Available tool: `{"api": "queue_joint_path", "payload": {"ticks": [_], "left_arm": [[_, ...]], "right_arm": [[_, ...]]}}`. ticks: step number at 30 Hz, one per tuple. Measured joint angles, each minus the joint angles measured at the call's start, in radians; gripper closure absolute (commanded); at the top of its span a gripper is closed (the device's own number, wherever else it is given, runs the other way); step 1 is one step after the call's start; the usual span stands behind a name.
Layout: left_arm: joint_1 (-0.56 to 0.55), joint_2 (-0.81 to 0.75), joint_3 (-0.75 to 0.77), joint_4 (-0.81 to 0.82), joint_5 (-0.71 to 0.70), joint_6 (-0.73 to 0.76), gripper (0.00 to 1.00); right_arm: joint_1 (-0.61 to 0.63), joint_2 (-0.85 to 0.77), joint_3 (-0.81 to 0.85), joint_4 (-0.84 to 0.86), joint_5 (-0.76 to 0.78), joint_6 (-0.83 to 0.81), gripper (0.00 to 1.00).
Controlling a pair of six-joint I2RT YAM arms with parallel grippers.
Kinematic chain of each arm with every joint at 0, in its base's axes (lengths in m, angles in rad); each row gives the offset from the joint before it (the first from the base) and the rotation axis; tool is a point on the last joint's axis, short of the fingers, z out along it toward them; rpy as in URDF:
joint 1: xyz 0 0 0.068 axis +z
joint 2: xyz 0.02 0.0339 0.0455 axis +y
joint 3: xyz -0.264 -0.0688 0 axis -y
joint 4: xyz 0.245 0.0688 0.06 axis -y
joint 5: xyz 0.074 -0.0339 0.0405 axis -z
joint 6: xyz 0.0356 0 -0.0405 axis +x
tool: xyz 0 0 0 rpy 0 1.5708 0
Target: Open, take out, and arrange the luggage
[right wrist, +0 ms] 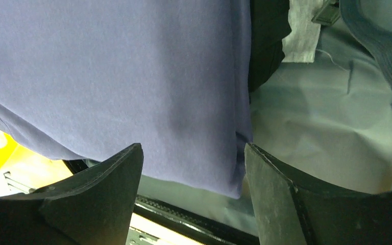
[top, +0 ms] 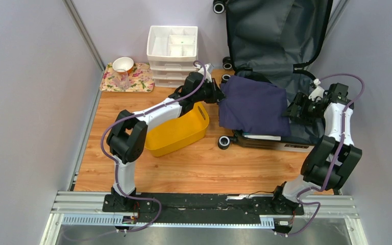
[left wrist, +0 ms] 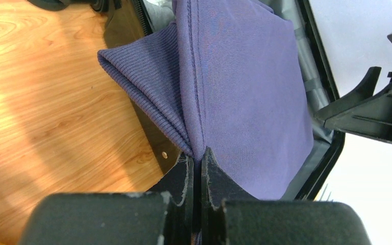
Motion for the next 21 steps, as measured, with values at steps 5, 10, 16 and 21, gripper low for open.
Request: {"api": "queue_joint_path", "payload": {"ticks": [5, 10, 16, 21], "left_arm": [[0.005, 0.000, -0.002, -0.013, 0.005, 0.023, 1.00], [0.008, 0.000, -0.002, -0.021, 0.017, 0.033, 1.00], [0.013, 0.000, 0.005, -0.028, 0.039, 0.036, 1.00], [0.016, 0.003, 0.027, -0.037, 0.063, 0.050, 1.00]], "right_arm": [[0.003, 0.055, 0.000, 0.062, -0.029, 0.040, 0.23], [0.026, 0.139, 0.009, 0.097, -0.054, 0.064, 0.22], [0.055, 0.206, 0.022, 0.103, -0.091, 0.071, 0.70], [0.055, 0.224, 0.100, 0.019, -0.177, 0.056, 1.00]]}}
